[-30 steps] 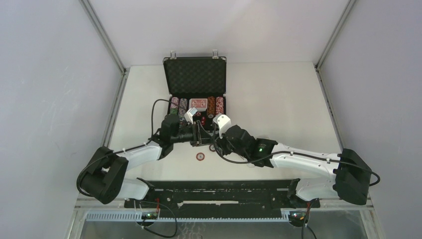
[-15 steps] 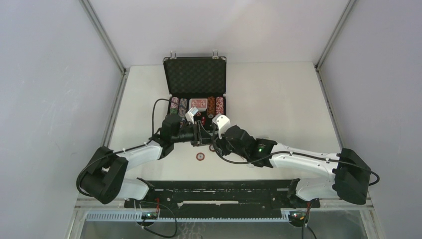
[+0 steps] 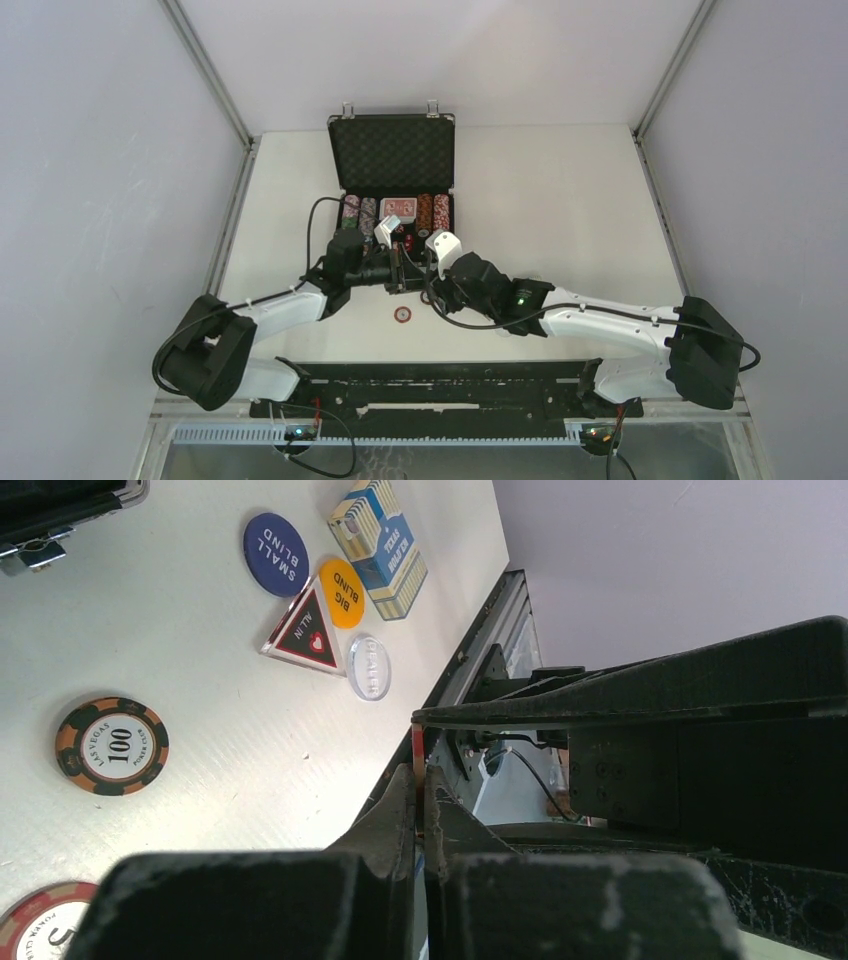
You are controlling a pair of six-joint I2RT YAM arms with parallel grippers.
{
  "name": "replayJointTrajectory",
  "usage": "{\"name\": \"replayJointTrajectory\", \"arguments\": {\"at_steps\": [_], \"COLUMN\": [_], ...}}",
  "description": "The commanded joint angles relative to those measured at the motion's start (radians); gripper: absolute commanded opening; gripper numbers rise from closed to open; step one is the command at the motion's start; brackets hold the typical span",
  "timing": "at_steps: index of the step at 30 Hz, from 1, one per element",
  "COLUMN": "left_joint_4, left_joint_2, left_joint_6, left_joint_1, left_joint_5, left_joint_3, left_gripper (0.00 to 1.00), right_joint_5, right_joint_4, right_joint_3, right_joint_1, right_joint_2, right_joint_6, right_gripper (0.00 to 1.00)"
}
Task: Pack up texas hold em set
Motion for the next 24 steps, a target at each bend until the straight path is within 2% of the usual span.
{"name": "replayJointTrajectory", "arguments": {"at_steps": [1,2,6,10,19,22,24], "left_joint_4": [0.016,0.017,0.025,0.024,0.029,0.068,0.074], "left_joint_2": [-0.04,-0.041,-0.052,-0.057,0.016,0.036,0.019], "left_joint_6": [0.047,0.053,0.064,0.091,0.188,0.209,0.297], "left_joint_1": [-0.016,-0.016,-0.016,-0.015,0.033,0.053,0.052], "left_joint_5": [0.01,0.008,0.001,-0.005,0.014,0.052,0.037], "left_joint_3": [0.051,0.051,0.065,0.098,0.155,0.175,0.177], "left_gripper": [0.0,0.0,0.0,0.0,0.0,0.0,0.0], "right_joint_5": [0.007,0.012,0.012,0.002,-0.073,-0.183,-0.286], "right_joint_4": [0.05,0.047,0.035,0.032,-0.002,0.024,0.057], "right_joint_3": [0.004,0.004,0.003,0.001,-0.028,-0.08,-0.117], "right_joint_1": [0.003,0.003,-0.008,-0.022,-0.105,-0.188,-0.266], "right_joint_2": [-0.001,-0.004,-0.017,-0.029,-0.151,-0.258,-0.335], "right_joint_6": [0.0,0.001,0.0,-0.009,-0.026,0.014,0.056], "right_gripper": [0.4,0.41,0.62,0.71,0.72,0.7,0.68]}}
